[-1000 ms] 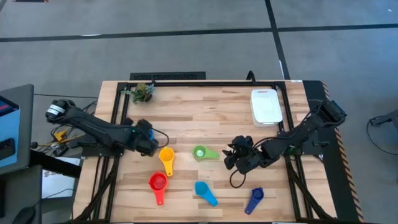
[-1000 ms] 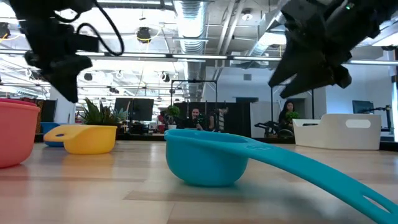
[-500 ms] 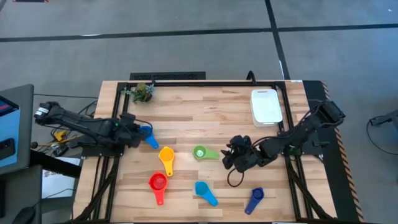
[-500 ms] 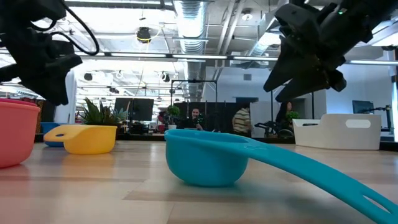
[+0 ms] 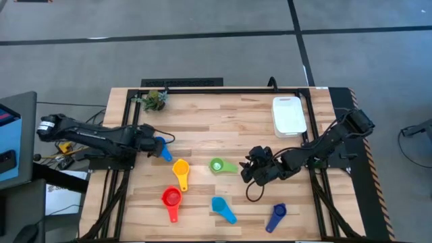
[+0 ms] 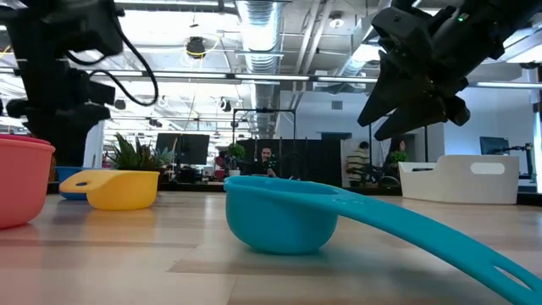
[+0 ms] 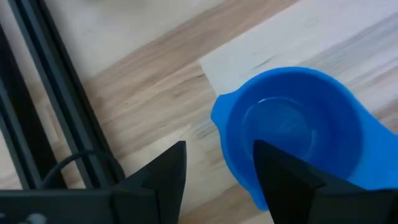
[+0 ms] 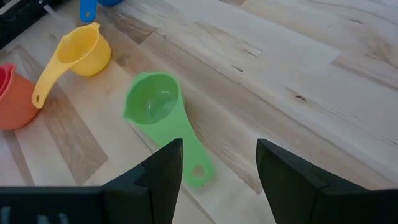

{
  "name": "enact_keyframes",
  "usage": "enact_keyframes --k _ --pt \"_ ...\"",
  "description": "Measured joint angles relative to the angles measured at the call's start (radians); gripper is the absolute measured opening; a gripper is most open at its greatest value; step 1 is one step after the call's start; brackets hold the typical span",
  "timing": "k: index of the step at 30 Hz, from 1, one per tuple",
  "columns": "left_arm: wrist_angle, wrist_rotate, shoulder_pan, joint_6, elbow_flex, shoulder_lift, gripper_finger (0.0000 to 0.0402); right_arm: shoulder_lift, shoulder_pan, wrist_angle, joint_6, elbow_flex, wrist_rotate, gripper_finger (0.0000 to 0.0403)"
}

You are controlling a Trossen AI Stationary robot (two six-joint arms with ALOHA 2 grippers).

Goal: Nest measuring cups in basket
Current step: Stack the blue measuring cup on top of the red measuring cup

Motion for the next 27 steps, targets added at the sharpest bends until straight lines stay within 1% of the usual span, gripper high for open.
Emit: enact_keyframes --k 4,7,10,15,17,20,24,27 --pt "0.044 0.024 0.036 0.035 0.000 0.056 0.0162 0.000 0.000 0.001 0.000 0.000 0.000 0.0225" --pt "0.071 0.032 0.048 0.037 0.000 0.090 0.0143 0.000 0.000 -0.001 0.000 0.000 -0.002 0.0225" --pt "0.087 0.032 0.057 0.049 0.000 0.121 0.0108 0.000 0.000 -0.001 -0.003 0.000 -0.002 0.0225" --pt "0.116 0.039 0.061 0.060 0.000 0.172 0.0030 0.000 -0.010 -0.001 -0.034 0.000 -0.002 0.0225" --pt "0.134 0.038 0.061 0.079 0.004 0.184 0.0011 0.000 -0.026 -0.001 -0.049 0.000 -0.001 0.0225" --pt "0.150 0.031 0.061 0.102 0.003 0.191 0.0014 0.000 -0.054 -0.001 -0.080 0.000 -0.003 0.0225" --pt "0.151 -0.031 0.060 0.099 0.002 0.178 0.0021 0.000 -0.095 0.005 -0.128 0.000 -0.022 0.0225" --pt "0.131 -0.047 0.061 0.111 0.013 0.168 0.0019 0.000 -0.116 0.009 -0.158 0.000 -0.023 0.0225"
